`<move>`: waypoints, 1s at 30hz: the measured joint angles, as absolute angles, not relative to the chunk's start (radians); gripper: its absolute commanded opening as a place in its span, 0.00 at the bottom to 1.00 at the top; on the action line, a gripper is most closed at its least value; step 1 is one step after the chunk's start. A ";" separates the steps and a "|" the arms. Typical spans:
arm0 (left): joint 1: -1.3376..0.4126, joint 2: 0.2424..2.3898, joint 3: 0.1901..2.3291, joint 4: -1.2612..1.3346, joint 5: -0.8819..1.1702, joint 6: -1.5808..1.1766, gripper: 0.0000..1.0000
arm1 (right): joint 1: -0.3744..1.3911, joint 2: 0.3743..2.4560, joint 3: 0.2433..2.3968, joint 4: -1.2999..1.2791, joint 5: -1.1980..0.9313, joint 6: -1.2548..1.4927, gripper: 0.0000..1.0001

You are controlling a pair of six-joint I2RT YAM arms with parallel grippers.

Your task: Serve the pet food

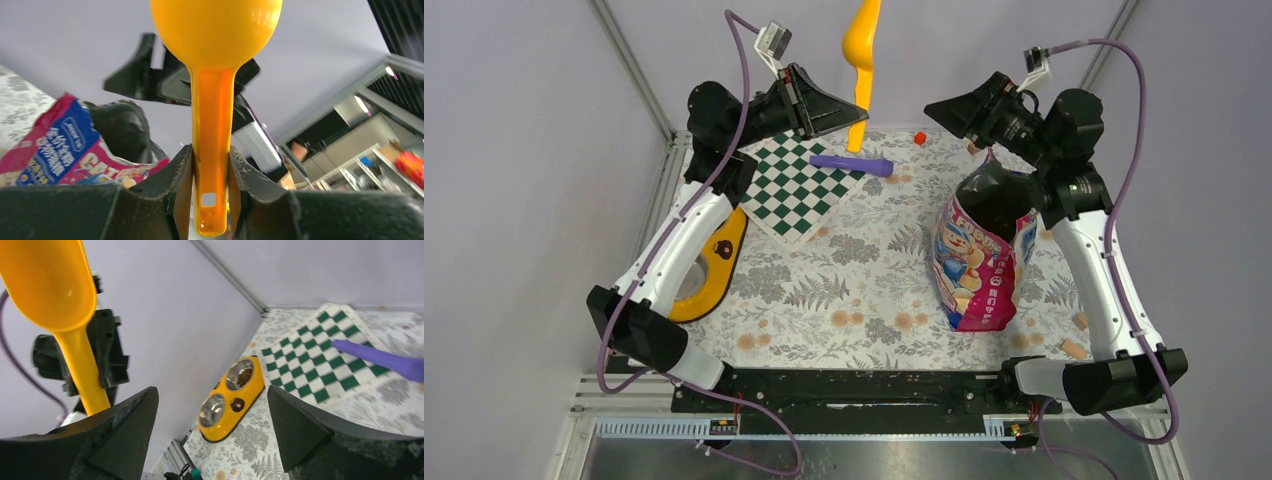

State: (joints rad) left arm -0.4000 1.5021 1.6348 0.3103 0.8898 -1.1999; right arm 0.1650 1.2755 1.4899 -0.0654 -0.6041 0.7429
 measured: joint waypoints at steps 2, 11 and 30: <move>-0.400 1.505 1.609 0.428 0.951 -1.260 0.00 | 0.181 1.294 1.491 0.011 -0.650 0.761 0.90; -0.404 1.504 1.570 0.791 1.138 -1.409 0.00 | 0.245 1.346 1.675 0.284 -0.853 0.808 0.79; -0.447 1.474 1.450 0.997 1.288 -1.468 0.00 | 0.410 1.453 1.905 0.030 -0.899 0.480 0.70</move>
